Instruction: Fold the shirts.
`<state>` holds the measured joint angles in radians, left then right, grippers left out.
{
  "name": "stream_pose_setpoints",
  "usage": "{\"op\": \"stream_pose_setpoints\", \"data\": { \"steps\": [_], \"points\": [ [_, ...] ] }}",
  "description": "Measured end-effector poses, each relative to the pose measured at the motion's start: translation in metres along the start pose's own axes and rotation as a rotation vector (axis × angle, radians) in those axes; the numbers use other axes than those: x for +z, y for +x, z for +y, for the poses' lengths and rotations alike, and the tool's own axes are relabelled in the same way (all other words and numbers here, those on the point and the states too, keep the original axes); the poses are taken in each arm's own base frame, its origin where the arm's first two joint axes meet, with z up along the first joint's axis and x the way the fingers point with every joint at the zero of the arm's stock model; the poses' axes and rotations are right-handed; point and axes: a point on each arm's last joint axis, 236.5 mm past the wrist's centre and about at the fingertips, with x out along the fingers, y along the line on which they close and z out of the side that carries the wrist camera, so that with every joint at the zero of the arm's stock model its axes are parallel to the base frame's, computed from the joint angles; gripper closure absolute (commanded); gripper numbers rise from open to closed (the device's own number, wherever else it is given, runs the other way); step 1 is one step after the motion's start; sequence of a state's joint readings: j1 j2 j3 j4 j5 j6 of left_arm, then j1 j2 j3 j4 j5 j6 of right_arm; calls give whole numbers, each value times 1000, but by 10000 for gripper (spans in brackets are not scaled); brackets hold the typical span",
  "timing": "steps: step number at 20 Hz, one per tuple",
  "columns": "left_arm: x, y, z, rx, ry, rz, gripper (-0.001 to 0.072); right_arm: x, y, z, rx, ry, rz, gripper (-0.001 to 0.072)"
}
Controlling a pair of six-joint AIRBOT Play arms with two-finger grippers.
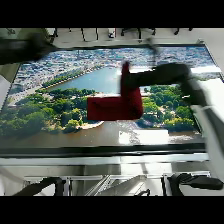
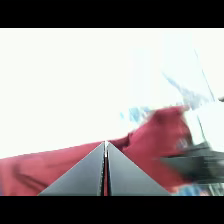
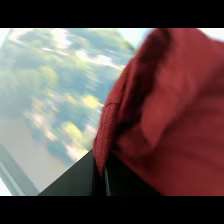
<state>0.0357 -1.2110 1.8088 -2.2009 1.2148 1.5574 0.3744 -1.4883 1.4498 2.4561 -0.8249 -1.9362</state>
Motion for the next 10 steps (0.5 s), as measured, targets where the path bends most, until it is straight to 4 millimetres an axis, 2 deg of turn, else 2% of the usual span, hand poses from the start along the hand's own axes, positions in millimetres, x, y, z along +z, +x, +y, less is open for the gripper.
{"op": "stream_pose_setpoints", "data": {
  "steps": [1,2,3,4,5,7,9,10],
  "points": [
    [3,-35,1,33,17,-60,691,-15,46,17,7,-1,-14,146],
    [2,-60,2,61,30,-104,690,-35,87,29,0,1,-27,113],
    [-4,-83,3,89,40,-145,690,-55,122,38,-12,-1,-43,113],
    [-10,-99,4,112,43,-179,691,-74,148,43,-26,-3,-55,113],
    [-16,-113,7,137,44,-211,691,-86,165,44,-42,-8,-73,114],
    [-34,-129,14,177,36,-245,690,-90,174,37,-64,-1,-90,116],
    [-48,-137,19,204,26,-271,691,-71,159,17,-82,14,-96,115],
    [-54,-139,21,212,23,-279,690,-54,142,2,-93,26,-100,115]
  ]
}}
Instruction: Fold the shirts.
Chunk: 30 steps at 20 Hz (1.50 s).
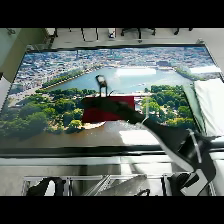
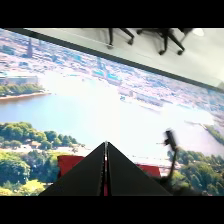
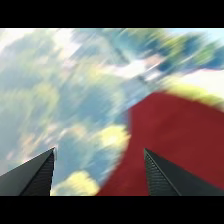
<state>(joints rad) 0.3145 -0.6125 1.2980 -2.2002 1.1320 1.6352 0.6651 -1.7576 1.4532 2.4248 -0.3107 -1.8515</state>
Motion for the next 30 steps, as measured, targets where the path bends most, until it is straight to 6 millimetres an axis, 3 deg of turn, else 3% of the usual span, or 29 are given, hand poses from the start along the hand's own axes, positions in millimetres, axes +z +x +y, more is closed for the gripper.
{"op": "stream_pose_setpoints", "data": {
  "steps": [2,4,5,8,11,14,17,23,25,26,27,30],
  "points": [
    [-8,-5,3,12,-5,-13,690,35,-36,-41,-28,46,14,112],
    [-11,-10,3,16,-1,-25,690,65,-80,-98,-77,137,33,111],
    [-11,-11,2,17,1,-31,690,68,-101,-127,-100,196,63,111],
    [-11,-13,3,19,2,-37,691,46,-151,-204,-147,390,196,111],
    [-15,-3,5,12,-6,-9,691,7,-166,-246,-149,524,329,110],
    [-27,15,1,-27,-15,59,690,-29,-156,-258,-118,600,431,109],
    [-43,36,-9,-80,-15,143,690,-57,-137,-254,-87,620,506,109],
    [-74,79,-30,-168,-2,272,691,-79,-99,-227,-52,602,546,132],
    [-84,89,-35,-187,4,309,690,-83,-89,-222,-58,582,546,504],
    [-88,93,-38,-195,7,323,691,-87,-84,-218,-56,576,552,615],
    [-93,96,-40,-203,13,337,690,-88,-81,-216,-60,557,554,692],
    [-97,99,-45,-217,25,350,691,-73,-79,-203,-47,505,529,693]
  ]
}}
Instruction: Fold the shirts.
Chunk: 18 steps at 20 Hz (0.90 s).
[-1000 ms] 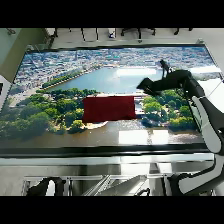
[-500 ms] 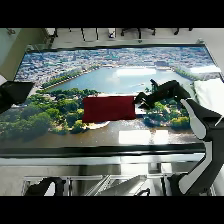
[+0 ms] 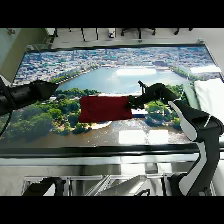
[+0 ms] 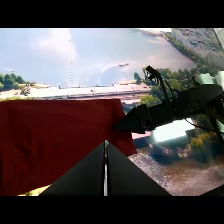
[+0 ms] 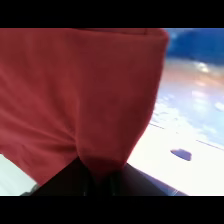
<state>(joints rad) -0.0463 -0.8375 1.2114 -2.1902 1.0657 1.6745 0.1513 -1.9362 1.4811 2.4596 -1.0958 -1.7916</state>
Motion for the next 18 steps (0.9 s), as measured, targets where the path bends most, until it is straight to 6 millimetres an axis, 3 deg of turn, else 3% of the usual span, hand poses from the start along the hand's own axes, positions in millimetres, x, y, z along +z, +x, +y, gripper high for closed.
{"op": "stream_pose_setpoints", "data": {
  "steps": [2,4,7,10,12,15,18],
  "points": [
    [1,-3,-4,-6,11,-11,690,12,-18,22,23,-40,-51,694],
    [4,-10,-10,-11,28,-32,691,30,-53,46,43,-90,-131,694],
    [8,-24,-16,-7,58,-70,691,63,-134,77,70,-146,-308,694],
    [11,-38,-24,-10,80,-106,690,92,-240,86,68,-165,-525,693],
    [13,-47,-29,-11,94,-128,691,106,-322,77,46,-154,-688,693],
    [15,-58,-35,-16,109,-159,691,107,-441,37,-4,-65,-910,693],
    [17,-64,-39,-19,117,-179,690,79,-518,-20,-62,58,-1007,693]
  ]
}}
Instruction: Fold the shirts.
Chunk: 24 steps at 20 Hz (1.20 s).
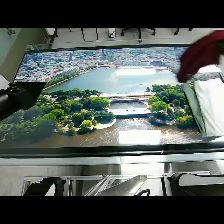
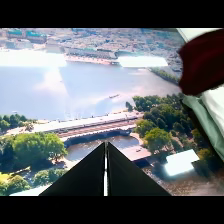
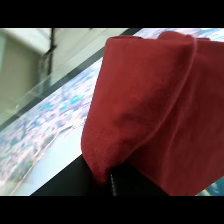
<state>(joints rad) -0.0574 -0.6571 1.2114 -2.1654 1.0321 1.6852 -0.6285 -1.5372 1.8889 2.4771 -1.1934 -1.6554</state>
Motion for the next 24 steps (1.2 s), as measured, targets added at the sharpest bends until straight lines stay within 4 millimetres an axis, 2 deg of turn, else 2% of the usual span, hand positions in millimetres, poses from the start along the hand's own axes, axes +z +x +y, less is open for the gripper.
{"op": "stream_pose_setpoints", "data": {
  "steps": [3,5,7,10,13,14,15,16,22,23,24],
  "points": [
    [-2,1,1,0,-5,-2,691,4,-50,-63,-146,93,20,693],
    [-9,5,4,2,-23,13,690,-10,-79,-104,-290,175,72,693],
    [-18,10,9,6,-49,33,690,-37,-116,-148,-499,273,155,692],
    [-29,17,16,13,-73,58,690,-71,-158,-181,-719,365,258,691],
    [-39,21,20,18,-89,81,691,-93,-182,-196,-837,427,324,680],
    [-42,22,21,18,-92,86,691,-99,-185,-198,-854,442,341,528],
    [-43,23,21,18,-94,90,690,-104,-187,-201,-869,458,357,235],
    [-44,23,21,17,-96,93,690,-110,-190,-203,-885,470,375,72],
    [-47,24,22,19,-102,101,691,-123,-195,-208,-917,505,413,74],
    [-47,24,22,19,-101,101,691,-123,-195,-208,-918,509,412,231],
    [-47,24,22,19,-101,101,690,-124,-194,-207,-910,514,411,591]
  ]
}}
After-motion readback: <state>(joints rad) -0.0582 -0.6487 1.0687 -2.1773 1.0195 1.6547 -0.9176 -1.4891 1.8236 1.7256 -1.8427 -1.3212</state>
